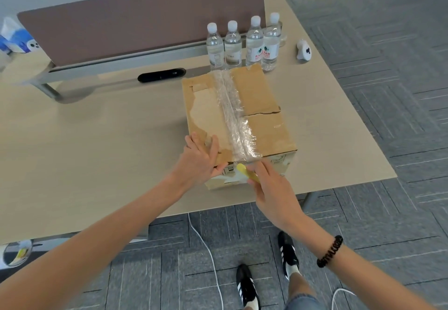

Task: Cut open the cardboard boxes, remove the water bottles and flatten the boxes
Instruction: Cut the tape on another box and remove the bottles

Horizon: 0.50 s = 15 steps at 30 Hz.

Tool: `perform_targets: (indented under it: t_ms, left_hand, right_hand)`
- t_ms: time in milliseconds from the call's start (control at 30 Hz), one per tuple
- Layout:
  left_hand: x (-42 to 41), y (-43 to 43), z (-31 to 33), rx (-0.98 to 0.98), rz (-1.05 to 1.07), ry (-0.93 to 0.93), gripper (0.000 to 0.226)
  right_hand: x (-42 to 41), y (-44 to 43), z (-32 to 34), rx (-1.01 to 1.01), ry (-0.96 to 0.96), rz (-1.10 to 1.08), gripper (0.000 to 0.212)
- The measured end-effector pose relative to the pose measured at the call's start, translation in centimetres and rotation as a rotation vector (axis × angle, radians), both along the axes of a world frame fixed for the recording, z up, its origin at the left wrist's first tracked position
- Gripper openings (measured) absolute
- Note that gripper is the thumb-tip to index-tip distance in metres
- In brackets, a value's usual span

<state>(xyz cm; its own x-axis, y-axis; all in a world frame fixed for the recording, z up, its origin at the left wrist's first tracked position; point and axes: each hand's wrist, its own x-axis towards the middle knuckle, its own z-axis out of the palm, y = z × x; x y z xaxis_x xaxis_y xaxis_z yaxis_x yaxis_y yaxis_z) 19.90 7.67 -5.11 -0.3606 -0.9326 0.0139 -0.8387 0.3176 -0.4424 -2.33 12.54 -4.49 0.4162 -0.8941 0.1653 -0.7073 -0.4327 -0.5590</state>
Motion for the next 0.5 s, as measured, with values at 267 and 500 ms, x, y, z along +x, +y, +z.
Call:
perform_targets:
  t_ms: [267,500]
  left_hand:
    - [0.0,-0.2,-0.7,-0.007,-0.008,-0.007,0.083]
    - [0.0,-0.3,-1.0,-0.022,-0.022,-0.027,0.080]
  right_hand:
    - [1.0,0.9,-0.2,-0.008,-0.088,-0.119,0.013]
    - [0.1,0.3,-0.4,-0.008,-0.077,-0.136,0.015]
